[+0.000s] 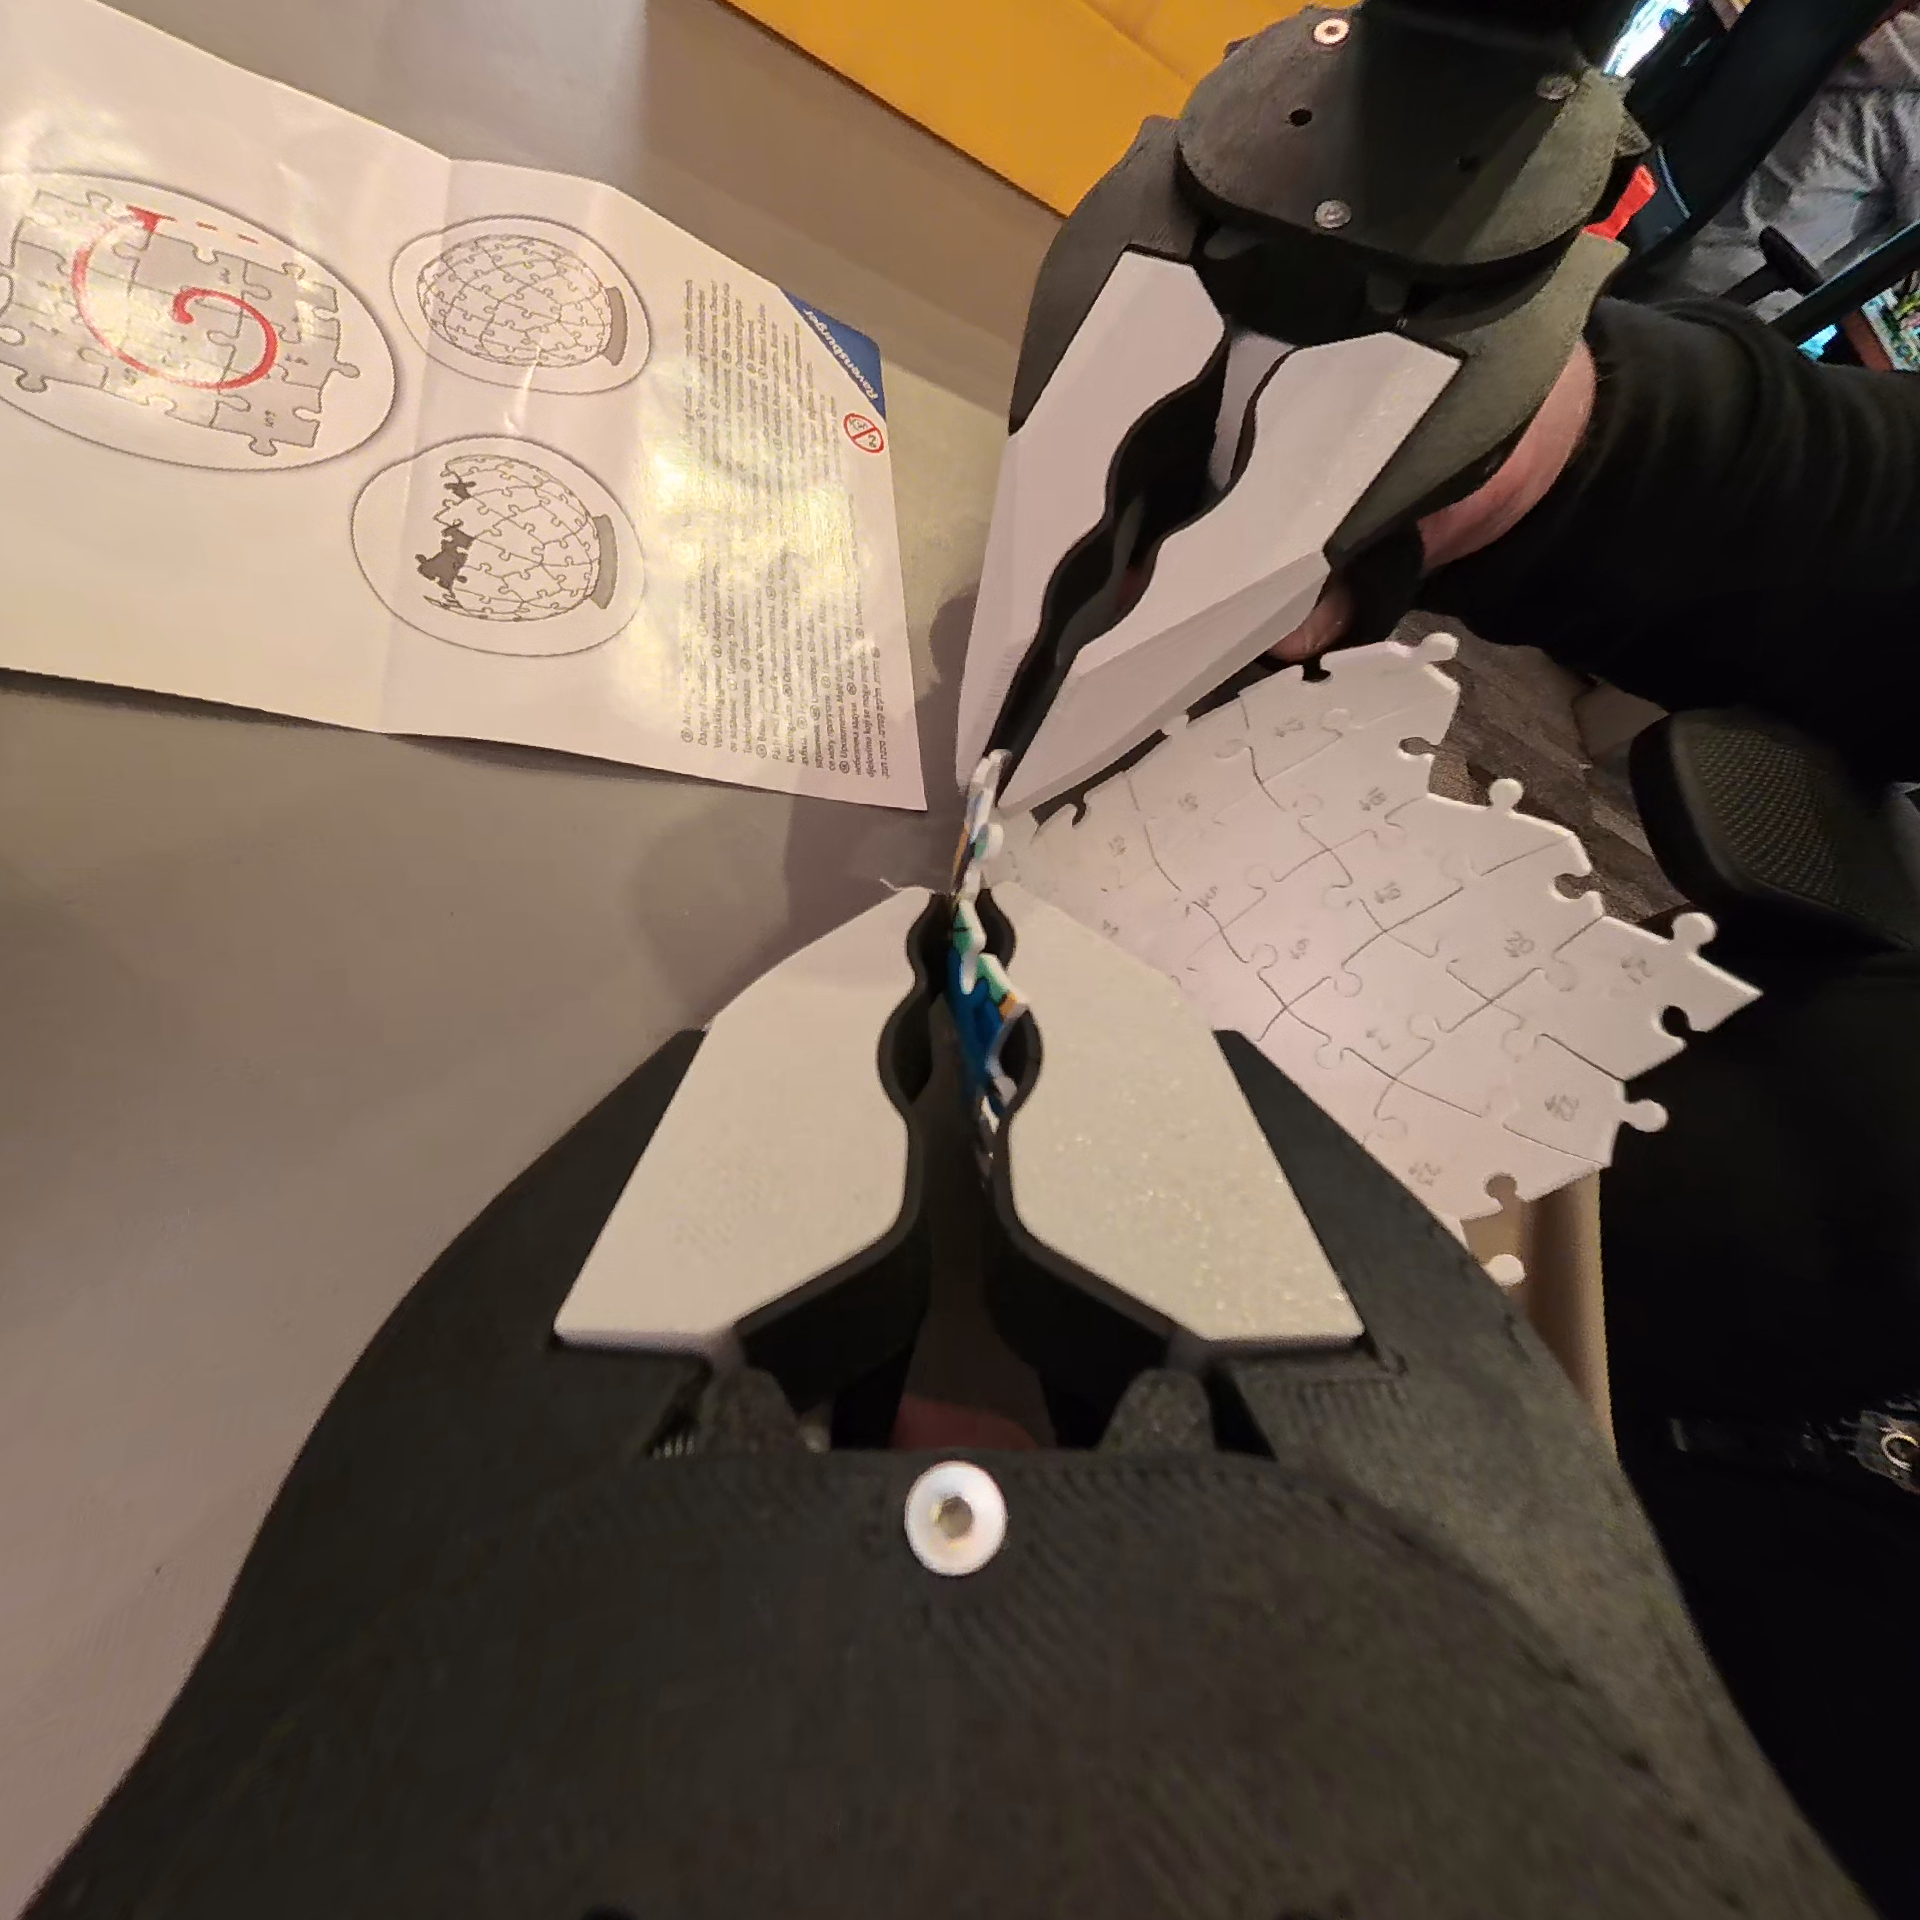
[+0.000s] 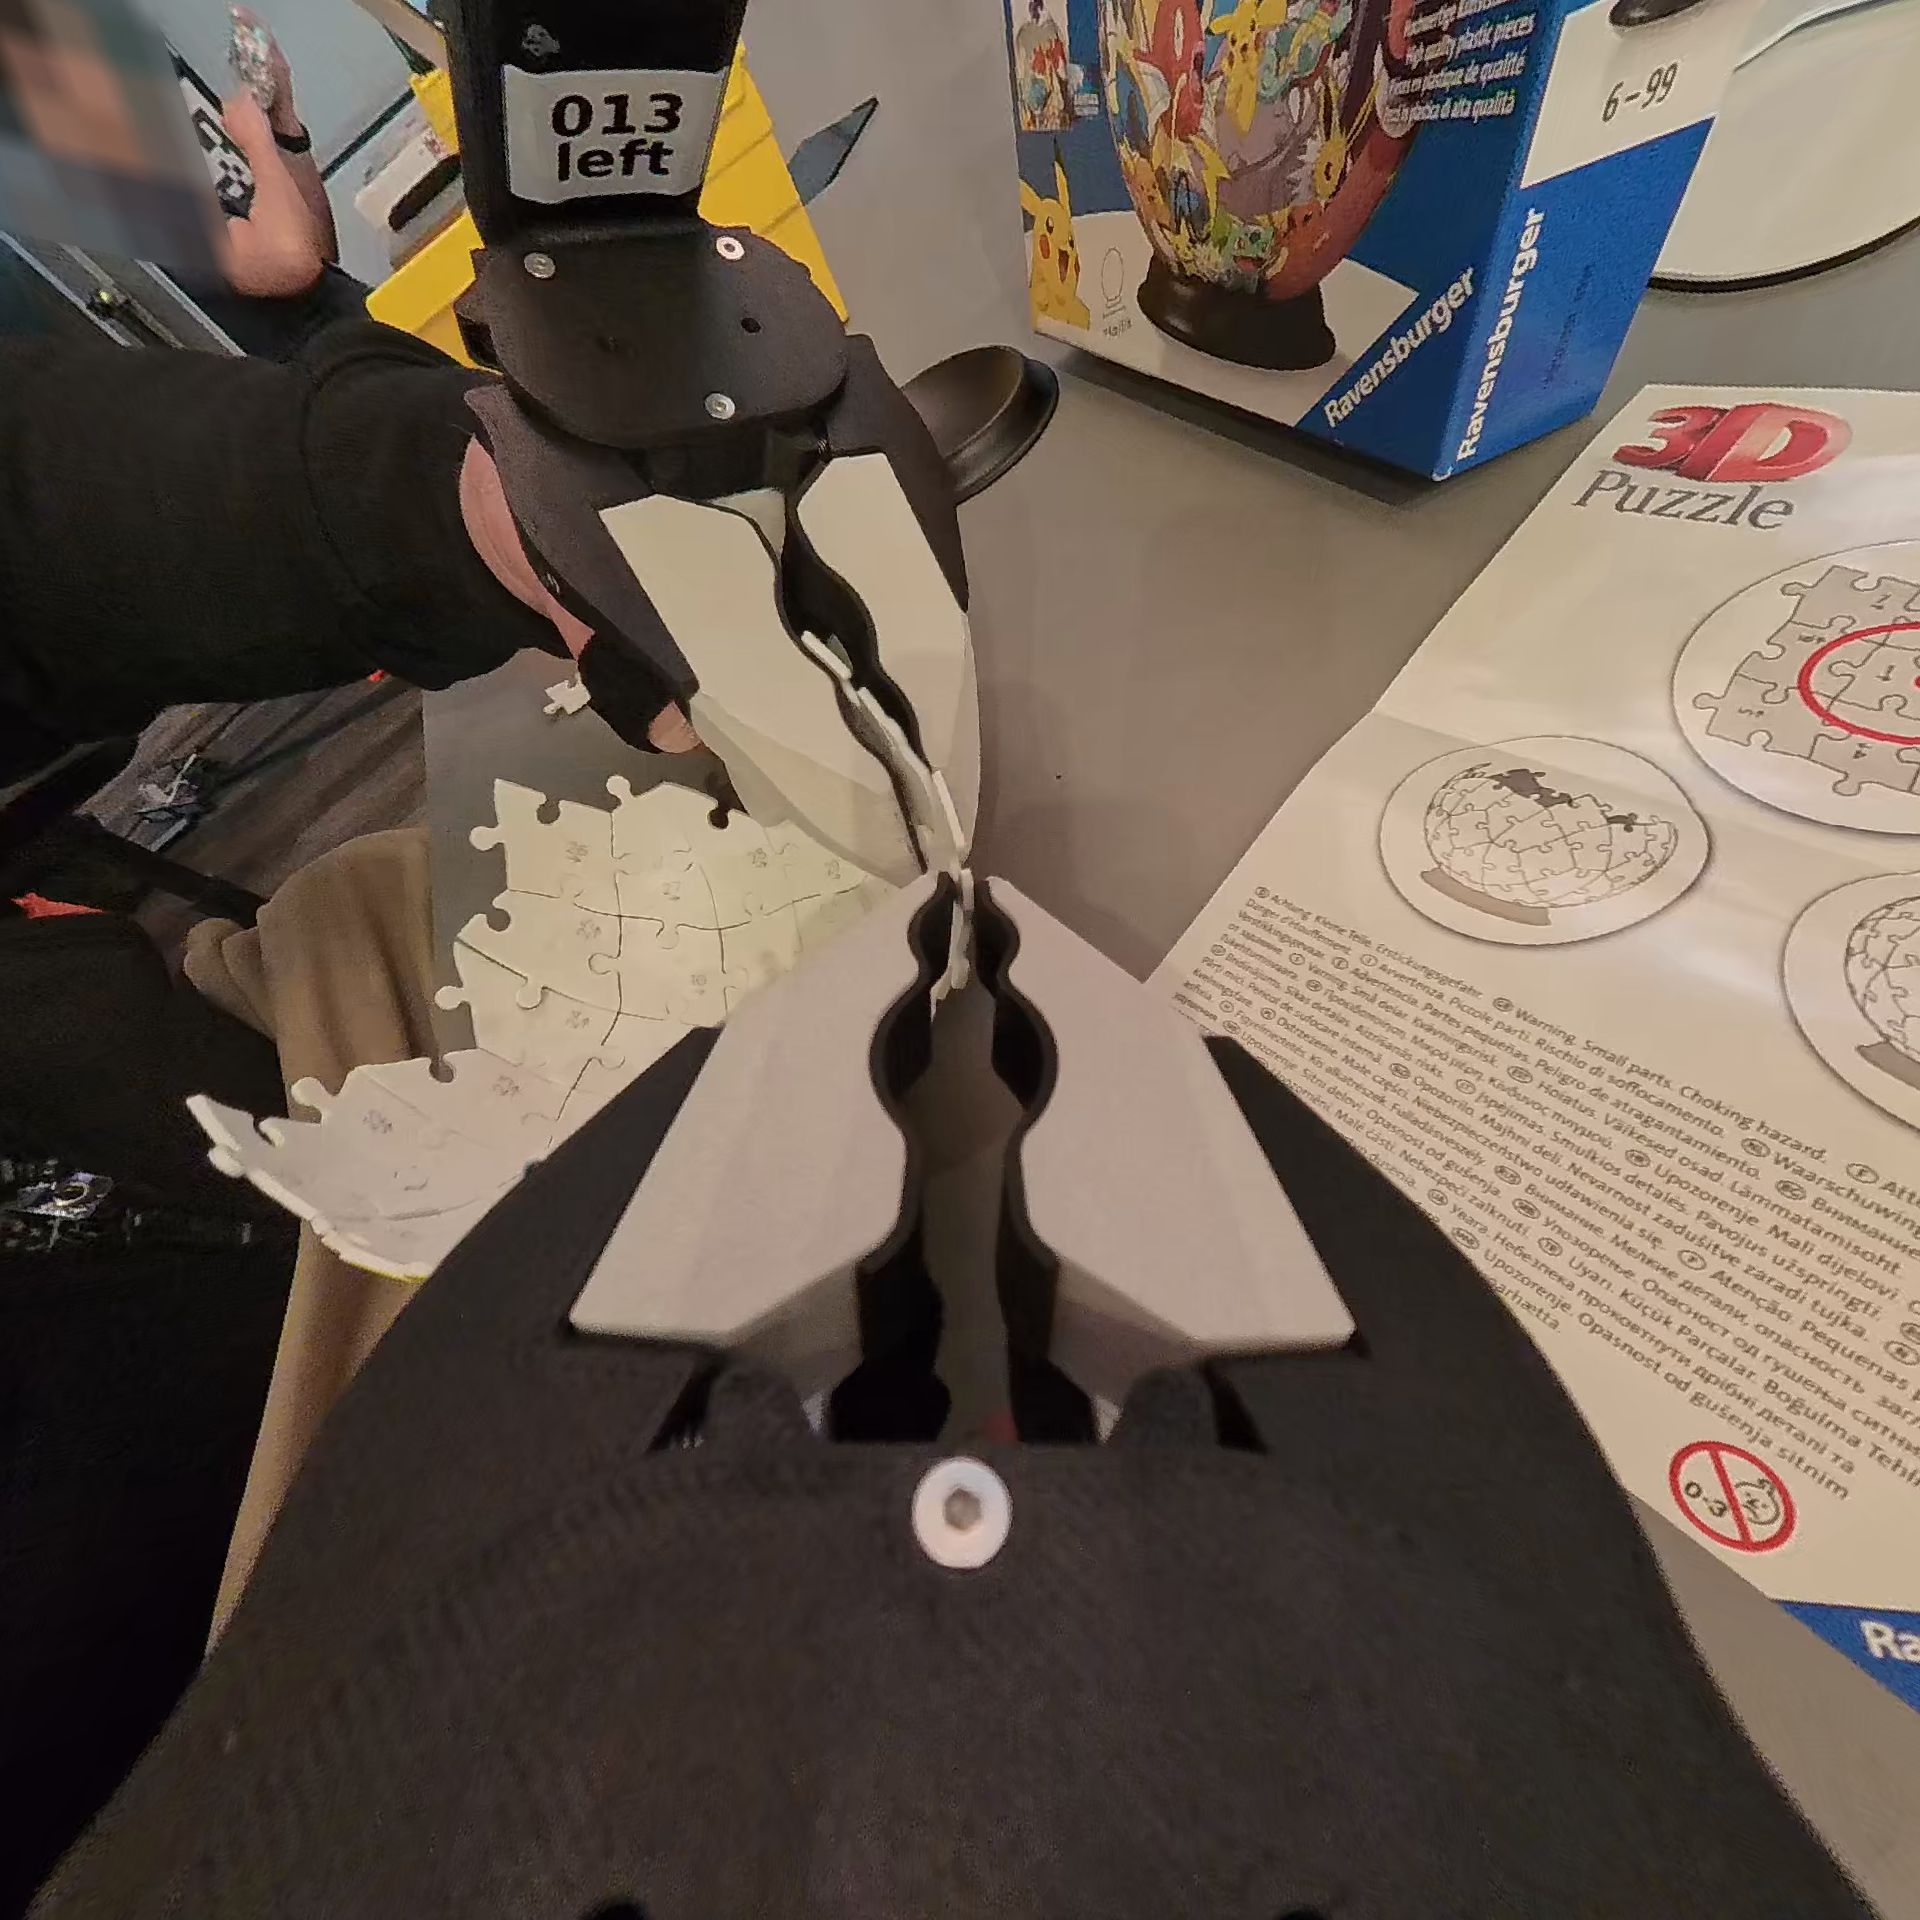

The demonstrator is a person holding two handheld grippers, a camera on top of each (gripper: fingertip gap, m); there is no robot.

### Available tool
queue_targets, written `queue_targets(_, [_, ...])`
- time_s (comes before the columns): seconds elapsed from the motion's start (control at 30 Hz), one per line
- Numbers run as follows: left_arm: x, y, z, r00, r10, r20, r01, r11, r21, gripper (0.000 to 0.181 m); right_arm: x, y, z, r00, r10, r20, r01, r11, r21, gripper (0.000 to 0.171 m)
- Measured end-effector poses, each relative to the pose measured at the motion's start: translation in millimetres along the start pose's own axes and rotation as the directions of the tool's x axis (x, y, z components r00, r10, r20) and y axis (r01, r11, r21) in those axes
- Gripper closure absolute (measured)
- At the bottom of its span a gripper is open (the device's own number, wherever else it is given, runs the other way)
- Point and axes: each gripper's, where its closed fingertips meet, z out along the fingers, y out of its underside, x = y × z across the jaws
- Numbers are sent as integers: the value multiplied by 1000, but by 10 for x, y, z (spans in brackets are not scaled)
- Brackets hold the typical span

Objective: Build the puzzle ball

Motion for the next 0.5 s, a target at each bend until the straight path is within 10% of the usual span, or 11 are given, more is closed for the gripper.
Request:
queue_targets(0.03, [-6,-1,1,1000,-1,4,1,1000,1,177,-4,-2,-1,1000,-7,-1,7,1000,1,170])
queue_targets(0.5, [26,-47,-3,999,-24,-26,25,999,27,172,-29,-36,-43,998,-57,-8,57,998,31,171])
